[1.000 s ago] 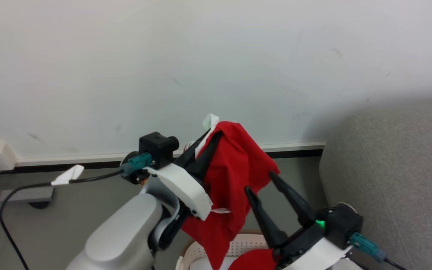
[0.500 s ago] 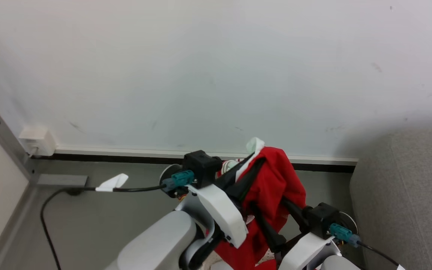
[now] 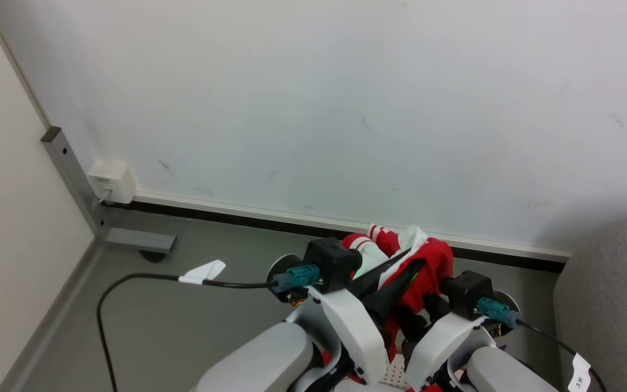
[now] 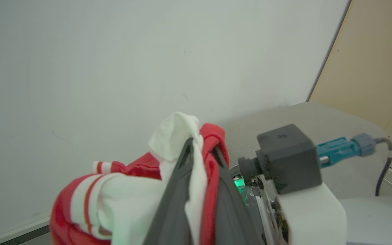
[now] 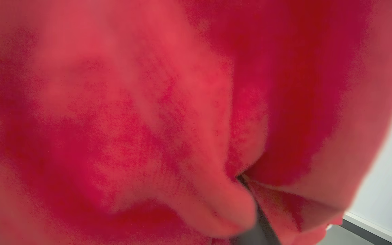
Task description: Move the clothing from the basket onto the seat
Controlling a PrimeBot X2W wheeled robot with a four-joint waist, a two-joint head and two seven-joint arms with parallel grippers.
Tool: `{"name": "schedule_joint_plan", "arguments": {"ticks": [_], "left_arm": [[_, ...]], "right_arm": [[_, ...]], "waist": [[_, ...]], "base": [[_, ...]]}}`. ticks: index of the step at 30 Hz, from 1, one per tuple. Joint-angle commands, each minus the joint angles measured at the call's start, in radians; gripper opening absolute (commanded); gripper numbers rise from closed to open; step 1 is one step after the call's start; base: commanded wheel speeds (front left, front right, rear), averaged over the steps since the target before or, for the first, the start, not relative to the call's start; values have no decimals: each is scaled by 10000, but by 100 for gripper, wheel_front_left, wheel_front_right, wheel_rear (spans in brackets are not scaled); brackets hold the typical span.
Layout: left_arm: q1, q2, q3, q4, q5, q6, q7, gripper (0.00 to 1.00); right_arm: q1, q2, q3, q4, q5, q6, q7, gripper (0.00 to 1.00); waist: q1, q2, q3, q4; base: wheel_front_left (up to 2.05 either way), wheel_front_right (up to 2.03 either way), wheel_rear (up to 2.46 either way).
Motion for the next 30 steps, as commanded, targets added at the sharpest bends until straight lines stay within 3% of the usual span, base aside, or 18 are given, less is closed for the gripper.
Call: {"name": "schedule_joint_plan", "arguments": {"ticks": [1,8,15,17,18,20,21,22,30], "left_arm": [[105,30,41,52,-71,15,7,0],[192,305,311,430,-245,125,-172,0],[346,534,514,569,-414,249,-353,0],[394,554,496,571,-408,294,-346,21],[399,553,477,558,-404,295,-341,40],[434,574,468,484,-397,304,-387,52],[435,572,475,391,-378,292,-508,93],[442,585,506,314,-361,276,-607,100],[562,867,634,-353,-68,533,-993,100]], "right_arm": [[-69,-83,10,-52,98,-21,-26,0],[217,-258,112,-434,123,-21,-28,0],[782,-633,-554,-1193,-185,-21,-28,0],[945,-742,-818,-1445,-308,-21,-28,0],[1030,-792,-940,-1546,-374,-21,-28,0],[1114,-869,-1069,-1667,-493,-21,-28,0],[1105,-937,-1143,-1723,-556,-21,-28,0],[1085,-1014,-1185,-1764,-635,-21,-29,0],[1042,-1717,-2462,-2568,-1458,-21,-28,0]], "waist": [[0,0,4,27],[0,0,22,-239],[0,0,45,-636],[0,0,66,-756],[0,0,77,-811],[0,0,97,-966],[0,0,108,-1051],[0,0,120,-1152],[0,0,310,-2090]], "base": [[0,0,0],[0,0,0],[0,0,0],[0,0,0],[0,0,0],[0,0,0],[0,0,0],[0,0,0],[0,0,0]]}}
